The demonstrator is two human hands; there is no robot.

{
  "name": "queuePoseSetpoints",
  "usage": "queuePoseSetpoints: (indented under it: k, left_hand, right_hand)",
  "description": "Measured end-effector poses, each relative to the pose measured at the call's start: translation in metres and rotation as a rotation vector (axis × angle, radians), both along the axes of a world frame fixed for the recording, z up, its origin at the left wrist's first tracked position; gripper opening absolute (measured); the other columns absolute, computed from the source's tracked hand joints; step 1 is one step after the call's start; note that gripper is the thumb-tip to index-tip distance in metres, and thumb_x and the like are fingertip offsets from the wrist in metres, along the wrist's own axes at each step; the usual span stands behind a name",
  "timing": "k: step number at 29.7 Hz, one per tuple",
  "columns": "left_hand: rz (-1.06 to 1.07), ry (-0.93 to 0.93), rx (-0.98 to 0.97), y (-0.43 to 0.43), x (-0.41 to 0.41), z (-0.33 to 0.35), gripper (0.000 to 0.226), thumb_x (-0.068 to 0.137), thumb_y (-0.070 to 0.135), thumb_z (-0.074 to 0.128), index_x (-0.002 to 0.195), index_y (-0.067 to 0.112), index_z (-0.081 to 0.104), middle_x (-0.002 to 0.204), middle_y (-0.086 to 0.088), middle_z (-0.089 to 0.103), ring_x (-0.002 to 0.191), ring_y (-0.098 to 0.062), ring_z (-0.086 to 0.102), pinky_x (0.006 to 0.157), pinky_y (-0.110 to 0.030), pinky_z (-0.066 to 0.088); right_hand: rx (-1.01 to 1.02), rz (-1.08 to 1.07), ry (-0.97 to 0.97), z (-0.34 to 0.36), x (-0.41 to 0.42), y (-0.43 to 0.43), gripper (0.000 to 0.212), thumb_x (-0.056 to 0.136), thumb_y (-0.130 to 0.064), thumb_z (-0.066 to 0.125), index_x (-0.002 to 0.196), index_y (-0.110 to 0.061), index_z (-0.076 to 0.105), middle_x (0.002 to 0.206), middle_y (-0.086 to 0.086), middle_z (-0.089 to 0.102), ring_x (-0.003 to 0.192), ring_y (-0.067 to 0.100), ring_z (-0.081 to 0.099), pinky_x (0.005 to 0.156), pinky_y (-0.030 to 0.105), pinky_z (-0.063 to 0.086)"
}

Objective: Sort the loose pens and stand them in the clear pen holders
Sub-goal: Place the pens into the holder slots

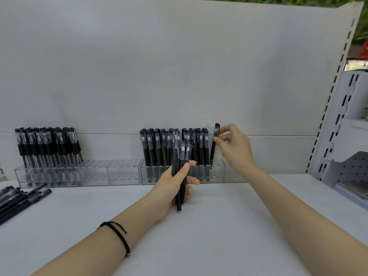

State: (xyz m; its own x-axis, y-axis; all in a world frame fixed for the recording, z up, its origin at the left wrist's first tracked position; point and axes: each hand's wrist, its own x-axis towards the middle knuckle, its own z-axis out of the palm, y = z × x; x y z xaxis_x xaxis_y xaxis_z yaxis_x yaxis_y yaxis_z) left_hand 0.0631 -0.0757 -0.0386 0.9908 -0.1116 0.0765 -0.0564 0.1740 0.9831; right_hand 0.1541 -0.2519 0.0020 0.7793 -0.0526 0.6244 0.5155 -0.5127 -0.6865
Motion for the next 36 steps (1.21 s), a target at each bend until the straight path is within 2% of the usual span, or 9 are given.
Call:
queuePoseSetpoints:
  k: [8, 11, 14, 18, 23, 27, 30, 34, 36]
  left_hand:
    - [-0.007, 0.004, 0.005, 0.0, 0.001, 0.0, 0.025, 0.1, 0.036, 0.046, 0.116, 0.025, 0.061, 0.069, -0.002, 0.067, 0.051, -0.013, 0.053, 0.05, -0.026, 0.046]
    - [-0.012, 0.012, 0.003, 0.001, 0.001, 0.0, 0.024, 0.101, 0.034, 0.046, 0.117, 0.024, 0.061, 0.07, -0.001, 0.068, 0.051, -0.012, 0.053, 0.049, -0.026, 0.045]
    - [-0.022, 0.008, -0.001, 0.001, 0.0, 0.0, 0.024, 0.101, 0.033, 0.046, 0.117, 0.024, 0.061, 0.073, -0.001, 0.068, 0.051, -0.011, 0.051, 0.048, -0.025, 0.042]
    - [-0.045, -0.011, -0.009, 0.0, 0.0, 0.0, 0.026, 0.1, 0.032, 0.047, 0.12, 0.025, 0.06, 0.075, 0.0, 0.066, 0.053, -0.011, 0.049, 0.05, -0.024, 0.04]
    - [-0.069, -0.03, -0.038, -0.002, 0.0, 0.0, 0.028, 0.1, 0.032, 0.047, 0.123, 0.023, 0.06, 0.075, 0.0, 0.065, 0.057, -0.01, 0.046, 0.05, -0.023, 0.038]
    - [-0.059, -0.027, -0.08, -0.005, 0.0, 0.001, 0.03, 0.101, 0.027, 0.047, 0.125, 0.013, 0.055, 0.076, 0.0, 0.066, 0.058, -0.01, 0.048, 0.05, -0.021, 0.039]
    - [-0.034, -0.027, -0.072, -0.004, -0.001, 0.002, 0.026, 0.101, 0.026, 0.046, 0.123, 0.016, 0.057, 0.083, -0.002, 0.073, 0.062, -0.009, 0.061, 0.052, -0.021, 0.047]
    - [-0.025, 0.055, -0.072, -0.002, 0.0, 0.0, 0.027, 0.101, 0.03, 0.046, 0.12, 0.015, 0.058, 0.091, -0.005, 0.075, 0.069, -0.014, 0.068, 0.053, -0.026, 0.053]
    - [0.0, 0.068, -0.011, -0.001, 0.001, 0.0, 0.026, 0.101, 0.031, 0.045, 0.115, 0.014, 0.06, 0.079, -0.002, 0.071, 0.058, -0.012, 0.062, 0.045, -0.023, 0.046]
  right_hand:
    - [-0.101, -0.019, 0.068, -0.003, 0.002, 0.002, 0.01, 0.087, -0.031, 0.068, 0.085, -0.028, 0.059, 0.081, -0.008, 0.065, 0.064, 0.017, 0.056, 0.071, 0.046, 0.056]
    - [-0.118, -0.056, 0.073, -0.003, -0.001, -0.001, 0.011, 0.085, -0.034, 0.07, 0.086, -0.025, 0.064, 0.078, -0.011, 0.063, 0.071, 0.013, 0.059, 0.071, 0.041, 0.055]
    - [-0.13, -0.11, 0.035, 0.0, -0.008, -0.001, 0.015, 0.087, -0.037, 0.065, 0.085, -0.022, 0.062, 0.078, -0.013, 0.062, 0.075, 0.011, 0.057, 0.067, 0.03, 0.045]
    - [-0.127, -0.123, -0.047, 0.001, -0.017, 0.006, 0.021, 0.09, -0.038, 0.059, 0.079, -0.021, 0.057, 0.073, -0.011, 0.06, 0.063, 0.009, 0.052, 0.059, 0.029, 0.041]
    - [-0.091, 0.189, -0.064, 0.007, -0.035, 0.017, 0.03, 0.09, -0.034, 0.063, 0.069, -0.014, 0.065, 0.057, -0.011, 0.055, 0.054, 0.004, 0.045, 0.059, 0.025, 0.04]
    - [-0.184, 0.375, 0.107, 0.01, -0.046, 0.026, 0.024, 0.089, -0.031, 0.067, 0.074, -0.012, 0.072, 0.065, -0.005, 0.071, 0.059, 0.002, 0.058, 0.06, 0.02, 0.046]
    - [-0.057, 0.401, 0.156, 0.014, -0.045, 0.025, 0.023, 0.093, -0.025, 0.062, 0.08, -0.009, 0.071, 0.065, -0.003, 0.069, 0.046, 0.002, 0.05, 0.048, 0.014, 0.04]
    - [0.364, 0.294, 0.133, 0.025, -0.035, 0.012, 0.021, 0.101, -0.023, 0.049, 0.084, -0.015, 0.059, 0.081, 0.021, 0.065, 0.043, 0.016, 0.042, 0.037, 0.015, 0.028]
    - [0.408, 0.241, 0.048, 0.031, -0.034, 0.004, 0.019, 0.103, -0.024, 0.042, 0.088, -0.017, 0.049, 0.082, 0.011, 0.069, 0.042, 0.015, 0.042, 0.041, 0.016, 0.033]
